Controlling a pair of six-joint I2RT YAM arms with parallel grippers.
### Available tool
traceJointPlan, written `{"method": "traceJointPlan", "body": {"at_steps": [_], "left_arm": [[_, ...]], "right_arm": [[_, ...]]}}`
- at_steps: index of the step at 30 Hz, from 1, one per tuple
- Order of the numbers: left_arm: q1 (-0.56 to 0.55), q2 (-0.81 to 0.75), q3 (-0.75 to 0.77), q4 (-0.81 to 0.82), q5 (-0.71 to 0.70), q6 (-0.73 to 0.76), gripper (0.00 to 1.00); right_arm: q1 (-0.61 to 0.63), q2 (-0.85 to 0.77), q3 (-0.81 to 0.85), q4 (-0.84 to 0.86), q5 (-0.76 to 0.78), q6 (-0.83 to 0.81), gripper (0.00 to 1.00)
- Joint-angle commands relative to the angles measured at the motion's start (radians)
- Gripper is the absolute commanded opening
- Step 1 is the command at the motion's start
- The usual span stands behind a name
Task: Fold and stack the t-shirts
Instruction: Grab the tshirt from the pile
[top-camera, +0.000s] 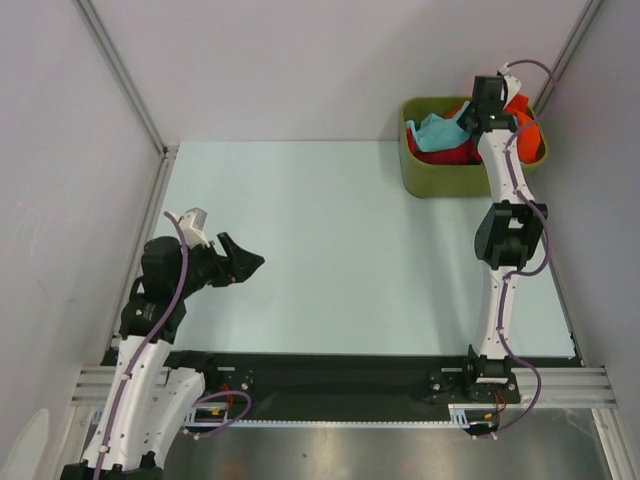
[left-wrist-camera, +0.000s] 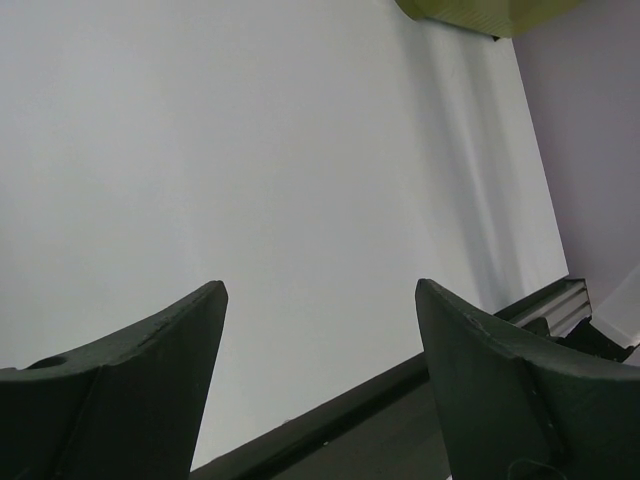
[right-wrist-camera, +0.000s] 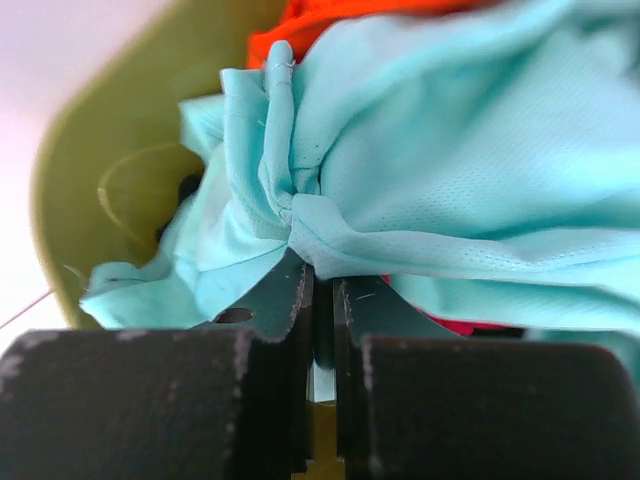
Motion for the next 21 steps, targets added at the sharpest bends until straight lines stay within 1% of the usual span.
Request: {"method": "traceJointPlan", "body": {"at_steps": [1, 4, 6, 7, 9, 10, 11, 12, 13, 15, 17, 18, 19, 20, 21], "left_arm": [[0.008, -0.004, 0.053, 0.028, 0.021, -0.005, 0.83], [0.008, -0.008, 0.059, 0.023, 0.024, -0.031, 0.84], [0.009, -0.014, 0.061, 0.018, 0.024, -0.054, 0.87], [0.009, -0.018, 0.061, 0.014, 0.023, -0.063, 0.88], [0.008, -0.022, 0.059, 0.012, 0.019, -0.075, 0.88], [0.008, -0.033, 0.058, 0.012, 0.018, -0.078, 0.88], [0.008, -0.039, 0.056, 0.018, 0.018, -0.083, 0.88], [0.008, -0.042, 0.056, 0.018, 0.018, -0.09, 0.88], [0.008, -0.047, 0.056, 0.017, 0.019, -0.095, 0.88], [0.009, -0.053, 0.055, 0.008, 0.03, -0.106, 0.88], [0.008, -0.059, 0.053, 0.004, 0.036, -0.106, 0.88], [0.008, -0.062, 0.05, -0.008, 0.036, -0.106, 0.88], [0.008, -0.061, 0.047, -0.012, 0.036, -0.107, 0.88], [0.009, -0.061, 0.044, -0.015, 0.036, -0.107, 0.88], [0.008, -0.058, 0.039, -0.022, 0.044, -0.11, 0.88]], "right_arm": [[0.008, -0.192, 0.099, 0.113, 0.067, -0.099, 0.0], [0.011, -0.282, 0.107, 0.167, 0.064, -0.126, 0.0], [0.01, -0.324, 0.108, 0.196, 0.066, -0.153, 0.01], [0.01, -0.36, 0.096, 0.228, 0.07, -0.157, 0.05], [0.005, -0.383, 0.079, 0.256, 0.061, -0.188, 0.11], [0.0, -0.387, 0.085, 0.251, 0.044, -0.191, 0.2], [-0.004, -0.385, 0.088, 0.244, 0.029, -0.185, 0.22], [-0.015, -0.387, 0.084, 0.238, 0.012, -0.173, 0.2], [-0.018, -0.388, 0.072, 0.235, -0.011, -0.162, 0.01], [-0.033, -0.39, 0.021, 0.227, -0.02, -0.107, 0.0], [-0.046, -0.377, -0.007, 0.212, -0.069, -0.09, 0.0], [-0.052, -0.355, -0.02, 0.209, -0.1, -0.084, 0.11], [-0.059, -0.342, -0.025, 0.195, -0.124, -0.074, 0.54], [-0.062, -0.328, -0.027, 0.186, -0.137, -0.073, 0.57], [-0.07, -0.296, -0.021, 0.179, -0.161, -0.074, 0.51]]}}
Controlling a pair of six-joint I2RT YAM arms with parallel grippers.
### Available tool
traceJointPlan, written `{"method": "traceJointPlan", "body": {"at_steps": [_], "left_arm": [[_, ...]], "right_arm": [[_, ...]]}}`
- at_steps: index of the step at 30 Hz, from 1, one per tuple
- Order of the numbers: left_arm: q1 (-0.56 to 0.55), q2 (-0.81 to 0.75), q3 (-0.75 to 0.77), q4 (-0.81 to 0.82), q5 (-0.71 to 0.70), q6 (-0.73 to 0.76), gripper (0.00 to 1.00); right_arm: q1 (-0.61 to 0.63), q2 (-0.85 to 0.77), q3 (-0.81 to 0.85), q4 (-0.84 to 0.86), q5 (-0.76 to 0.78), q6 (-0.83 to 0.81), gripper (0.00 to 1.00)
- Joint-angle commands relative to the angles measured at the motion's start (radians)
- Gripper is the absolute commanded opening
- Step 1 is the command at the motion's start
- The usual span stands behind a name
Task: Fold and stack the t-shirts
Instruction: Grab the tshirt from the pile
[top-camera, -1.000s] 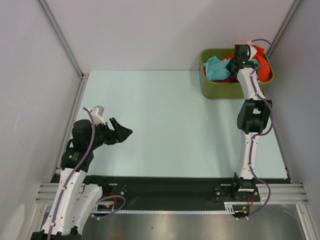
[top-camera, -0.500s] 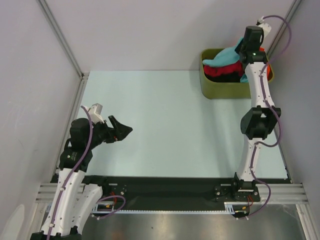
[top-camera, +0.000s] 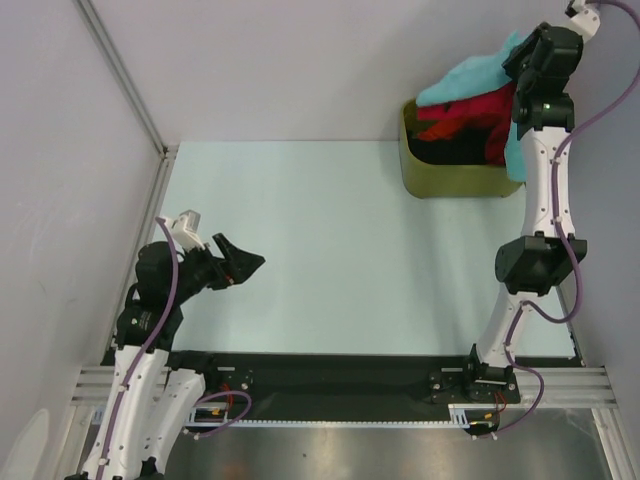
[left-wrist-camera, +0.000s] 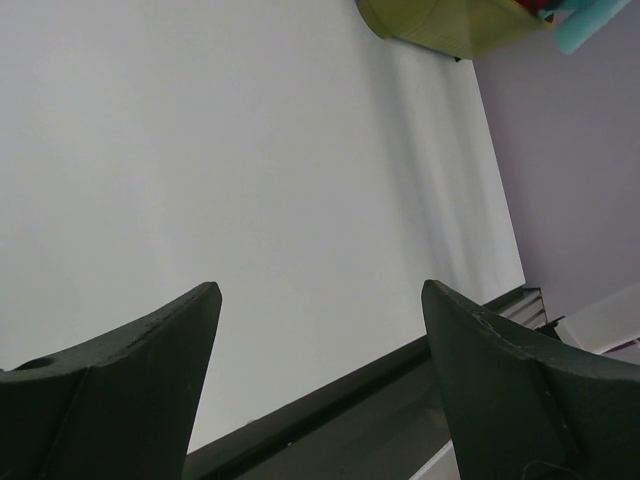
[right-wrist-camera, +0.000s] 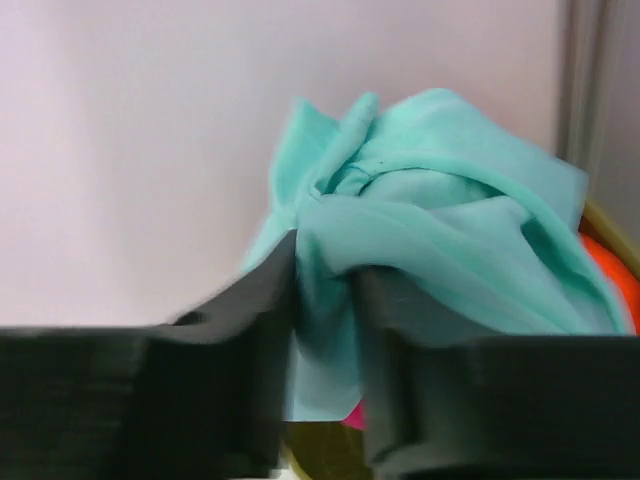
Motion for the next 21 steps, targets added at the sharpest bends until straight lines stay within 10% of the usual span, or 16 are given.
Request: {"method": "traceJointPlan", "body": {"at_steps": [1, 2, 5, 9, 11, 21], "left_arm": [[0.009, -0.001, 0.023, -0.014, 0.033, -0.022, 0.88], [0.009, 0.001, 0.02, -0.017, 0.034, -0.022, 0.88], [0.008, -0.001, 0.017, -0.033, 0.038, -0.019, 0.88], [0.008, 0.005, 0.008, -0.039, 0.039, -0.009, 0.88], [0.008, 0.013, 0.004, -0.03, 0.047, -0.014, 0.88], [0.008, 0.024, -0.005, -0.001, 0.071, -0.022, 0.88]], "right_arm": [[-0.024, 0.096, -0.016, -0.022, -0.105, 0.033, 0.23], [-0.027, 0.109, -0.013, -0.034, -0.094, 0.042, 0.02], [-0.042, 0.148, -0.008, -0.077, -0.096, 0.078, 0.0], [-0.048, 0.156, -0.048, -0.077, -0.125, 0.095, 0.44], [-0.05, 0.168, -0.055, -0.083, -0.157, 0.095, 0.01], [-0.037, 0.13, 0.069, -0.111, -0.18, 0.119, 0.0]]}}
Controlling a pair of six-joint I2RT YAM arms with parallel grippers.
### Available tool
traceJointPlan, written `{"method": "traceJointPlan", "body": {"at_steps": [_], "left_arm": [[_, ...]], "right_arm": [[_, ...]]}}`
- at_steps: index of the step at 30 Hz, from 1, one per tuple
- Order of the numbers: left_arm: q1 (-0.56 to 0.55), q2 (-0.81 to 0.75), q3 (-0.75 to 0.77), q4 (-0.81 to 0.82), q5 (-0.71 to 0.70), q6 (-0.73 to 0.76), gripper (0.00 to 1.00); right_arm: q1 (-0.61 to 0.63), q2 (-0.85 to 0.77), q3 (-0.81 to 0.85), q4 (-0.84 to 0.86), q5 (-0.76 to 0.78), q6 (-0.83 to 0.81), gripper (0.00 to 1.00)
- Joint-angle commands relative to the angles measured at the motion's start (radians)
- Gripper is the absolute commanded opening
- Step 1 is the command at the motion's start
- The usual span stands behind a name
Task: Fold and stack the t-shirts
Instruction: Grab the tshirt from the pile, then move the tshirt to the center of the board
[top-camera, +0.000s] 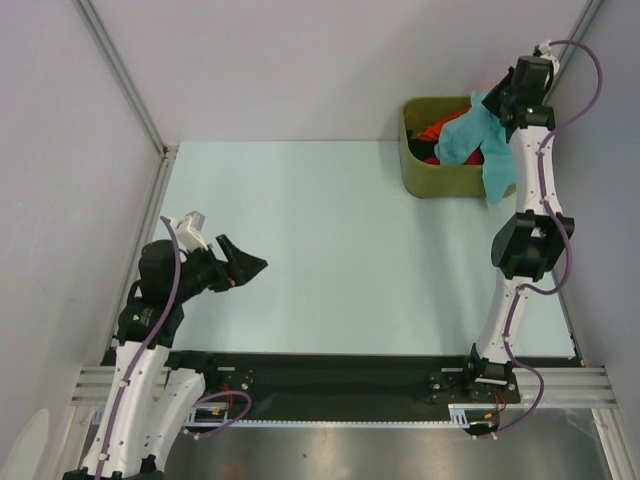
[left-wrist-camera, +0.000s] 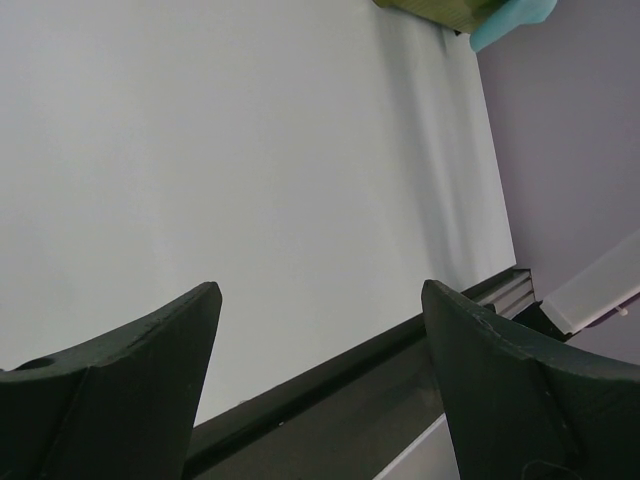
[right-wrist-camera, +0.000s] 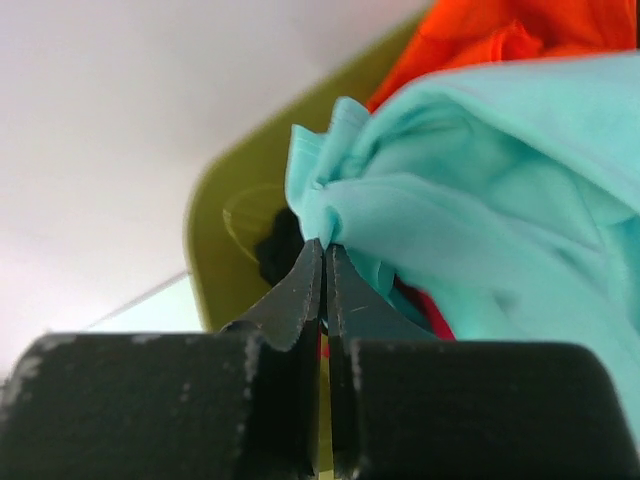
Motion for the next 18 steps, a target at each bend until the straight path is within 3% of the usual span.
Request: {"method": "traceJointPlan", "body": {"at_steps": [1, 12, 16, 18], "left_arm": [[0.009, -0.004, -0.004, 0.035, 0.03, -0.016, 0.88], [0.008, -0.01, 0.004, 0.041, 0.04, -0.063, 0.87], [0.009, -0.014, -0.002, 0.039, 0.034, -0.1, 0.87], [0.008, -0.019, -0.007, 0.032, 0.014, -0.115, 0.85]], "right_arm": [[0.006, -0.083, 0.137, 0.026, -0.021, 0.033, 0.0], [0.042, -0.405, 0.099, 0.19, -0.181, 0.288, 0.0], [0.171, -0.535, 0.011, 0.161, -0.196, 0.254, 0.0], [0.292, -0.638, -0.13, 0.144, -0.174, 0.222, 0.0]]}}
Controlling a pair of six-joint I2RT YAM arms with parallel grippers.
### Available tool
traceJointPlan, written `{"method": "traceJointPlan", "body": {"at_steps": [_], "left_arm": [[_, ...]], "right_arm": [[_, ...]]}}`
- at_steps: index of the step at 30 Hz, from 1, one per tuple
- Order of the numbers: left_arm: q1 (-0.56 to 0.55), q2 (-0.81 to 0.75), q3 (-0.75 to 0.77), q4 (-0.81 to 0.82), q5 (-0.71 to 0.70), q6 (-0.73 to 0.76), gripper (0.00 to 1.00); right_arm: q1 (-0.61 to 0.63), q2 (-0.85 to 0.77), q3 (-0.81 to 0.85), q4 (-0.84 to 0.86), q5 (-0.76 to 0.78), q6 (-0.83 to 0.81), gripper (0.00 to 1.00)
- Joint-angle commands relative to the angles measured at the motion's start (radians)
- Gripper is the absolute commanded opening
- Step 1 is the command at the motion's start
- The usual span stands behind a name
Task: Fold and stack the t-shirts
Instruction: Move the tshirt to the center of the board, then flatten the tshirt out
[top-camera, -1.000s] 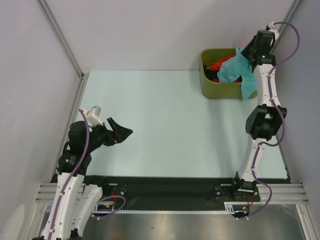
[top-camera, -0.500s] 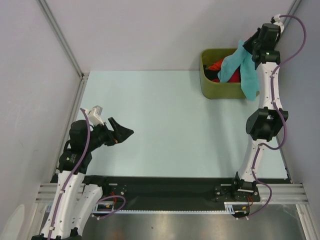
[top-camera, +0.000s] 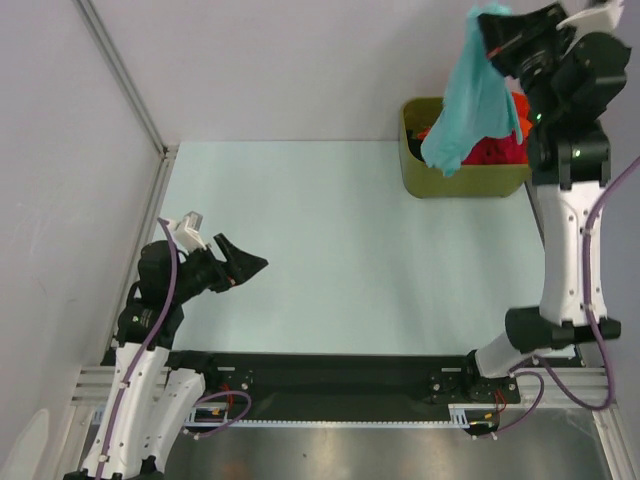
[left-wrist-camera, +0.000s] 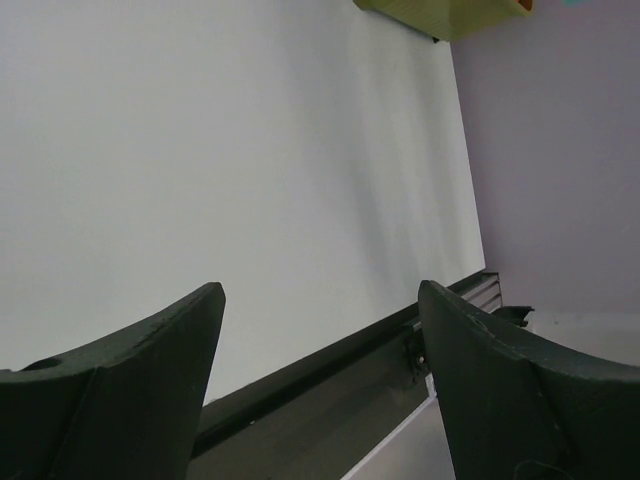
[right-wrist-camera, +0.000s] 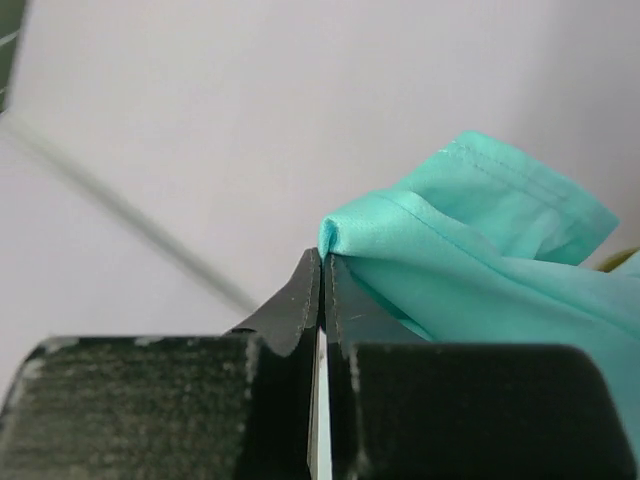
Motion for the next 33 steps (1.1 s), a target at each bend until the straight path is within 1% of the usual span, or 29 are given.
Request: {"method": "traceJointPlan", "body": {"at_steps": [1, 2, 3, 5, 6, 7, 8, 9, 10, 11, 12, 13, 14, 15, 16, 17, 18, 19, 20, 22, 24, 28, 29, 32, 33], "left_arm": [[0.008, -0.012, -0.005, 0.015, -0.02, -0.053, 0.83], [0.008, -0.006, 0.001, -0.003, -0.032, -0.055, 0.82], [0.008, -0.003, 0.021, -0.04, -0.062, -0.056, 0.82], [0.008, 0.0, 0.052, -0.088, -0.101, -0.053, 0.82], [0.008, 0.0, 0.084, -0.117, -0.136, -0.05, 0.81], [0.006, 0.001, 0.101, -0.132, -0.151, -0.048, 0.81], [0.006, 0.0, 0.115, -0.144, -0.162, -0.038, 0.8], [-0.001, 0.007, 0.135, -0.158, -0.182, -0.035, 0.79], [-0.009, 0.012, 0.138, -0.169, -0.184, -0.032, 0.79], [-0.023, 0.021, 0.138, -0.169, -0.19, -0.032, 0.79], [-0.073, 0.029, 0.133, -0.168, -0.199, -0.038, 0.8], [-0.11, 0.056, 0.13, -0.158, -0.243, -0.05, 0.83], [-0.209, 0.073, 0.127, -0.161, -0.272, -0.071, 0.84], [-0.269, 0.093, 0.13, -0.16, -0.317, -0.082, 0.85], [-0.332, 0.144, 0.13, -0.151, -0.357, -0.094, 0.87], [-0.438, 0.171, 0.127, -0.122, -0.415, -0.11, 0.88], [-0.475, 0.211, 0.13, -0.109, -0.423, -0.11, 0.88], [-0.509, 0.284, 0.138, -0.1, -0.431, -0.11, 0.88], [-0.552, 0.326, 0.145, -0.092, -0.425, -0.105, 0.88], [-0.571, 0.392, 0.164, -0.082, -0.386, -0.072, 0.88], [-0.59, 0.469, 0.169, -0.057, -0.351, -0.041, 0.89], [-0.601, 0.581, 0.17, -0.075, -0.376, 0.01, 0.93], [-0.603, 0.61, 0.163, -0.077, -0.372, 0.011, 0.92], [-0.607, 0.621, 0.114, -0.019, -0.308, 0.005, 0.84], [-0.61, 0.621, 0.1, 0.013, -0.264, -0.001, 0.82]], "right_arm": [[0.18, -0.138, -0.178, 0.015, -0.022, -0.026, 0.0], [0.228, -0.216, -0.314, 0.021, -0.005, -0.046, 0.0], [0.342, -0.253, -0.404, 0.039, 0.042, -0.066, 0.0], [0.436, -0.351, -0.545, 0.039, 0.093, -0.111, 0.0], [0.467, -0.379, -0.697, 0.024, 0.14, -0.106, 0.0], [0.521, -0.411, -0.773, 0.031, 0.142, -0.067, 0.0], [0.547, -0.433, -0.868, 0.051, 0.133, -0.05, 0.0], [0.568, -0.451, -0.995, 0.071, 0.081, -0.028, 0.03], [0.585, -0.445, -1.047, 0.061, 0.04, -0.01, 0.12], [0.595, -0.436, -1.085, 0.045, -0.011, 0.004, 0.25], [0.598, -0.425, -1.117, 0.007, -0.078, -0.009, 0.46], [0.598, -0.41, -1.147, -0.043, -0.079, -0.028, 0.53], [0.592, -0.407, -1.15, -0.098, -0.062, -0.087, 0.61], [0.583, -0.408, -1.158, -0.178, -0.033, -0.118, 0.74], [0.57, -0.419, -1.18, -0.203, -0.03, -0.158, 0.77], [0.522, -0.421, -1.191, -0.231, -0.03, -0.208, 0.78], [0.492, -0.421, -1.2, -0.301, -0.027, -0.229, 0.8], [0.451, -0.415, -1.232, -0.327, -0.042, -0.244, 0.8], [0.372, -0.408, -1.256, -0.346, -0.12, -0.276, 0.8], [0.299, -0.378, -1.295, -0.37, -0.2, -0.284, 0.8], [0.259, -0.365, -1.361, -0.364, -0.257, -0.272, 0.8], [0.276, -0.37, -1.452, -0.357, -0.228, -0.223, 0.8], [0.282, -0.387, -1.482, -0.351, -0.232, -0.211, 0.78], [0.348, -0.439, -1.526, -0.32, -0.229, -0.174, 0.73], [0.406, -0.45, -1.533, -0.305, -0.231, -0.174, 0.73]]}}
